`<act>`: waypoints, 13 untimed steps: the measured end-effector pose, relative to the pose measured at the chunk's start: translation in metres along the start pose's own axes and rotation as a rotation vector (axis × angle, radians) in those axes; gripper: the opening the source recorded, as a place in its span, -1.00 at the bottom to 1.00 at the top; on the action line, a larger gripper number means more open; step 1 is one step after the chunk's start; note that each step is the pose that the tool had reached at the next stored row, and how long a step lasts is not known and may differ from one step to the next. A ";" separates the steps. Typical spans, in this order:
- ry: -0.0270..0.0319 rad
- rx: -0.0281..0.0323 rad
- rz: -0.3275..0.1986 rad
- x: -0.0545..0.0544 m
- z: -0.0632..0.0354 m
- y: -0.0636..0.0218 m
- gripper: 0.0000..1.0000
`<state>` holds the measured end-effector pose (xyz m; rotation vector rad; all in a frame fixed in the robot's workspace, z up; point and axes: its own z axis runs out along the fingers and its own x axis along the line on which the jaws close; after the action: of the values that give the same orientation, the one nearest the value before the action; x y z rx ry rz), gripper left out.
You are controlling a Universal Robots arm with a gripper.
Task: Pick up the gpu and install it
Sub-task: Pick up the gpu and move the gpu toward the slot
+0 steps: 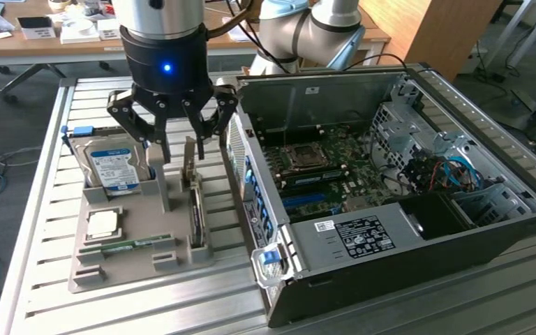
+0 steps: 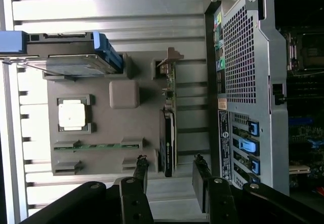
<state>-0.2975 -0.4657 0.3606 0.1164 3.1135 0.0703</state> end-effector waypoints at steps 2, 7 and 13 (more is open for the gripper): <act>0.0001 0.0001 0.000 0.000 0.0021 -0.0001 -0.02; 0.0004 0.0003 0.000 0.000 0.0051 -0.0002 -0.02; 0.0003 0.0001 0.000 0.000 0.0052 -0.0003 -0.02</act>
<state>-0.2975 -0.4658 0.3553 0.1163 3.1137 0.0702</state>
